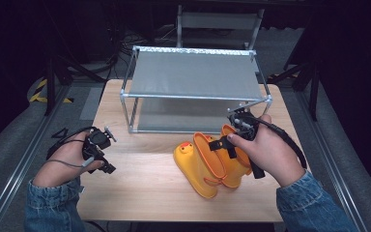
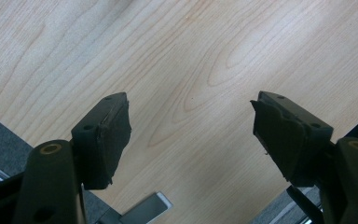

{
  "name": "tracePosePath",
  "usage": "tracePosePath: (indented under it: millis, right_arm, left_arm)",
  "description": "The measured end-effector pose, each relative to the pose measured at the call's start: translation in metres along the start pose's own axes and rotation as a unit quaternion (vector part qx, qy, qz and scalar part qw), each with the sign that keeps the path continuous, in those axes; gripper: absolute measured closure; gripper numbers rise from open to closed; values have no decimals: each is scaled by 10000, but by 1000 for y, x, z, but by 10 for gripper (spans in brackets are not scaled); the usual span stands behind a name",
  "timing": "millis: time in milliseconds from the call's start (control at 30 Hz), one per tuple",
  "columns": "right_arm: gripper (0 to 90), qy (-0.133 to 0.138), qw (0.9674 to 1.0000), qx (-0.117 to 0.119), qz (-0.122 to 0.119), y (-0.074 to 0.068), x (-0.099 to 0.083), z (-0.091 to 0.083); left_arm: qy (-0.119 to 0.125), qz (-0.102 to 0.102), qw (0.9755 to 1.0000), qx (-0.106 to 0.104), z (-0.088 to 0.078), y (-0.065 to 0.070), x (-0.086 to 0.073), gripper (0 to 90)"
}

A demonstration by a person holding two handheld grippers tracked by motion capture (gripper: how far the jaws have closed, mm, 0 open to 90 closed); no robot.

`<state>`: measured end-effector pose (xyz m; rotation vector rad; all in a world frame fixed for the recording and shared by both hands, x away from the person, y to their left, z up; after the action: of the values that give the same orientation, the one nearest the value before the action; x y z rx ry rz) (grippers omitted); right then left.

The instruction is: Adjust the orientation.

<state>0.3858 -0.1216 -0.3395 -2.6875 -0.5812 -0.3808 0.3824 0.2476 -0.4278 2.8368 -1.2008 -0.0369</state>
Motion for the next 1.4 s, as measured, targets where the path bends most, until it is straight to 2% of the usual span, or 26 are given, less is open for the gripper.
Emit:
tracePosePath:
  millis: [100, 200, 367, 433, 533, 667, 733, 767, 800, 933, 1067, 1167, 1400]
  right_arm:
    - [303, -148, 9994, -233, -216, -2, -3, 6]
    - [306, -379, 9973, -445, -448, -2, -6, 13]
    - [326, -525, 9950, -631, -562, -1, -9, 25]
    - [369, -656, 9927, -753, -670, 1, -11, 28]
    - [408, -759, 9917, -765, -705, 1, -13, 32]
    - [607, -910, 9884, -949, -761, 3, -13, 32]
    - [728, -1030, 9846, -1127, -847, 5, -13, 32]
    - [815, -1156, 9817, -1175, -955, 5, -13, 33]
    - [832, -1212, 9806, -1189, -984, 4, -13, 34]
    - [871, -1259, 9814, -1158, -867, 2, -12, 35]
    - [872, -1242, 9830, -1102, -782, 2, -12, 34]
    - [873, -1161, 9855, -1014, -709, 3, -12, 33]
    - [874, -1121, 9873, -945, -606, 7, -13, 30]
  left_arm:
    - [0, -13, 10000, 2, 0, 0, 0, 282]
    - [-6, 4, 10000, 32, 0, -1, 0, 282]
    - [-11, -53, 10000, -23, 0, 0, -1, 282]
    - [-25, -49, 10000, -23, 0, -1, -1, 282]
    - [-16, -12, 10000, 11, 0, -1, -1, 282]
    - [-16, 9, 10000, -8, 1, -1, 0, 282]
    - [-24, -8, 10000, -67, 1, 0, 0, 282]
    - [-40, 19, 10000, -10, 1, -1, 0, 282]
    - [-11, 7, 10000, 27, 1, -2, 0, 282]
    - [-13, 8, 10000, 19, 1, -2, 0, 282]
    - [-8, -19, 10000, -35, 1, -1, 0, 282]
    - [-17, -19, 10000, -40, 1, -1, 0, 282]
    - [-3, 7, 10000, 5, 1, -3, 1, 282]
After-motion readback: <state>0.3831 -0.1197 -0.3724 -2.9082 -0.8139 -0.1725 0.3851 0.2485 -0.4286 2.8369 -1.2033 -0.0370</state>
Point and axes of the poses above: each handheld gripper's, and its own axes: z roughly forward along the jaws, x roughly out of its top, y roughly to its right, the point moved 6 cm from there along z, roughly forward along the jaws, and after that the axes turned 7 degrees about -y, right-handed, at the moved point
